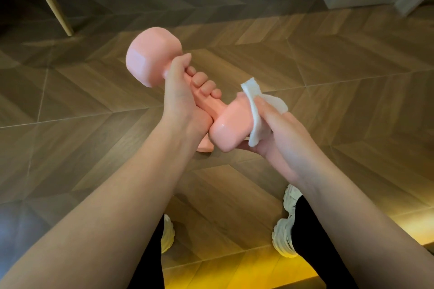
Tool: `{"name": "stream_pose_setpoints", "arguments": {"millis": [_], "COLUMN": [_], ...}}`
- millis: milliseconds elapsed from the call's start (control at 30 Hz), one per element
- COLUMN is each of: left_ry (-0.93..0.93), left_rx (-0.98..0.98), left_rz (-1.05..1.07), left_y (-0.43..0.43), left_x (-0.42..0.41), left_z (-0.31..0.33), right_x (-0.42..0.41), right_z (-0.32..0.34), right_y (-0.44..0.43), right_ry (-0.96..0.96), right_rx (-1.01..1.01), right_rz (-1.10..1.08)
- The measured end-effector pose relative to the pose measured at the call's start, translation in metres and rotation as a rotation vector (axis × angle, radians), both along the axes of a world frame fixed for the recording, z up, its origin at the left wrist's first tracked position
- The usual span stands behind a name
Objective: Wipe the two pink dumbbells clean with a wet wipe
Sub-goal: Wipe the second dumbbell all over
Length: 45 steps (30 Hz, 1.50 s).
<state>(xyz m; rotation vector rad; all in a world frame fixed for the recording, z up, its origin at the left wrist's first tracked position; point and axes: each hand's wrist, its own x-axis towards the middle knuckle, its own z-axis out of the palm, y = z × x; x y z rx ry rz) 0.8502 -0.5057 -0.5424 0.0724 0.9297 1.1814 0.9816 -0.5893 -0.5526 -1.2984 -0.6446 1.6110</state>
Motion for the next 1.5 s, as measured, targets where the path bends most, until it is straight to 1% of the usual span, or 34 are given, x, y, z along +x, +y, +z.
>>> {"name": "stream_pose_setpoints", "arguments": {"millis": [100,133,200,233,300,333,400,533,600,667,733,800,867,1000,1067,1133,1267,1400,1467,1500], "left_ry": [-0.041,-0.048,-0.037,-0.024,0.008,0.021,0.018,-0.069,-0.089,-0.087,-0.097,-0.102,-0.065,-0.002,0.004,0.005,-0.027,-0.098,-0.091,-0.085], "left_rx": [0.007,0.011,0.024,0.034,0.059,0.071,0.086,0.08,0.083,0.117,0.182,0.247,0.268,0.146,0.069,0.03,0.076,0.123,0.092,0.067], "left_rz": [0.008,0.004,-0.016,-0.032,-0.062,-0.071,-0.073,-0.023,-0.013,-0.028,-0.066,-0.106,-0.118,-0.081,-0.061,-0.053,-0.042,-0.042,-0.051,-0.054], "left_y": [0.0,-0.002,-0.004,-0.006,-0.007,-0.006,-0.004,-0.001,-0.001,-0.002,-0.006,-0.007,-0.006,-0.005,-0.005,-0.004,-0.001,-0.002,0.0,0.0], "left_x": [-0.002,-0.002,0.001,0.004,0.008,0.009,0.008,-0.001,-0.005,-0.005,-0.002,0.001,0.004,0.008,0.007,0.004,-0.002,-0.003,-0.001,-0.001], "left_z": [0.001,0.0,0.001,0.001,0.002,0.003,0.004,0.003,0.002,0.002,0.002,0.004,0.005,0.002,-0.001,-0.003,-0.001,0.0,0.002,0.002], "right_x": [0.006,0.004,-0.003,-0.006,-0.011,-0.011,-0.003,0.013,0.013,0.006,-0.001,-0.007,-0.009,-0.008,-0.006,-0.003,0.001,-0.006,-0.009,-0.01], "right_z": [0.001,0.002,0.001,-0.001,-0.001,0.0,0.001,0.002,0.002,0.002,0.001,0.003,0.003,-0.003,-0.005,-0.006,-0.005,-0.001,-0.001,-0.001], "right_y": [-0.004,-0.005,-0.003,-0.002,0.003,0.006,0.007,-0.002,-0.006,-0.006,-0.002,0.002,0.003,0.001,-0.001,-0.005,-0.007,-0.004,-0.004,-0.005], "right_ry": [0.033,0.014,-0.05,-0.088,-0.124,-0.111,-0.038,0.21,0.258,0.21,0.162,0.184,0.179,0.048,0.002,0.015,0.145,0.277,0.235,0.167], "right_rx": [0.155,0.187,0.238,0.224,0.093,0.036,-0.004,0.059,0.102,0.093,0.016,-0.059,-0.06,-0.025,-0.045,-0.049,-0.009,-0.091,-0.06,-0.007], "right_rz": [0.177,0.192,0.131,0.07,-0.044,-0.084,-0.091,0.093,0.142,0.103,0.08,0.107,0.087,-0.072,-0.082,-0.039,0.028,0.145,0.114,0.104]}}
